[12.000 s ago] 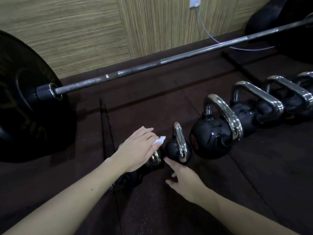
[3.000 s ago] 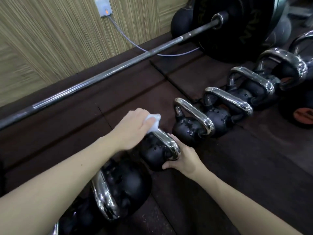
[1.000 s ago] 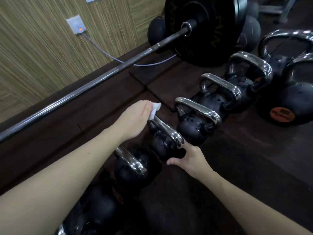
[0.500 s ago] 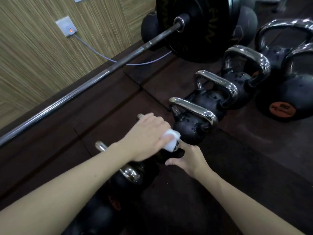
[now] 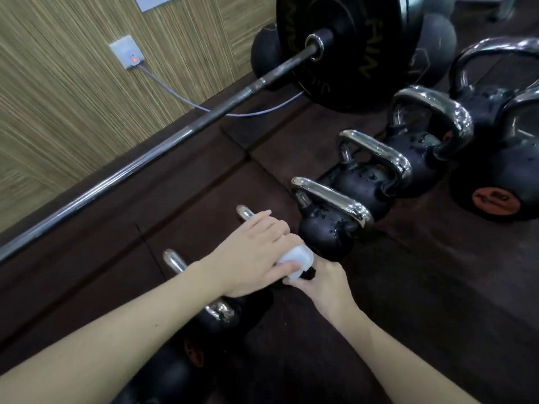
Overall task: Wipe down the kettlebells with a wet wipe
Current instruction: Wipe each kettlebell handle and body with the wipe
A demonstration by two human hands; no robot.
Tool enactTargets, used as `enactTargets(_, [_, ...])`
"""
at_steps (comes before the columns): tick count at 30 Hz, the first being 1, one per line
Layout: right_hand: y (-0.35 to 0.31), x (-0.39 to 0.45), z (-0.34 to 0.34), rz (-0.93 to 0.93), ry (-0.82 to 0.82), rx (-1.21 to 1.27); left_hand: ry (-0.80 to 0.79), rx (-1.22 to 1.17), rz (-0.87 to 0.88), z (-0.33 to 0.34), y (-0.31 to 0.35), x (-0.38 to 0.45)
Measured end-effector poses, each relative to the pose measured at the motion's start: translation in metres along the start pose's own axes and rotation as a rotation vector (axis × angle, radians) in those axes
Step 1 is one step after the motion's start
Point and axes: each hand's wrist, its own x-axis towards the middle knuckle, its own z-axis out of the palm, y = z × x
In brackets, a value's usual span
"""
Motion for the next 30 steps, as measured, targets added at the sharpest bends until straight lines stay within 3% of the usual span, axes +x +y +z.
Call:
enactTargets(4, [0.001, 0.005, -0.003, -0.053, 0.002, -0.036, -0.027, -0.115, -0.168, -0.001, -0.045, 0.008])
enactTargets(8, [0.01, 0.003, 0.004, -0.067, 0.018, 0.044, 0.018, -0.456, -0.452, 0.005, -0.065, 0.01])
enactTargets(10, [0.01, 0.003, 0.006, -0.059, 0.022, 0.066, 0.057, -0.388, -0.367, 0.004, -0.055, 0.013])
enactTargets(13, [0.008, 0.003, 0.007, -0.067, 0.07, 0.052, 0.036, -0.104, -0.085, 0.002, -0.014, 0.011])
enactTargets(16, [-0.003, -0.005, 0.005, -0.165, 0.14, -0.004, 0.008, 0.094, 0.117, 0.011, 0.022, 0.005])
enactTargets(19, [-0.005, -0.005, 0.003, -0.208, 0.142, -0.014, -0.013, 0.213, 0.191, 0.013, 0.02, 0.006])
enactTargets(22, [0.002, 0.0, 0.004, -0.158, 0.157, -0.011, -0.01, 0.051, 0.073, 0.004, -0.012, 0.008])
enactTargets(25, [0.004, -0.001, 0.001, -0.111, 0.062, 0.056, 0.0, -0.118, -0.126, 0.009, -0.049, 0.003])
enactTargets(28, [0.004, -0.002, 0.001, -0.129, 0.07, 0.076, 0.006, -0.479, -0.343, 0.021, -0.078, 0.004])
enactTargets(30, [0.003, -0.002, 0.001, -0.124, 0.081, 0.065, 0.023, -0.574, -0.374, 0.021, -0.078, 0.007])
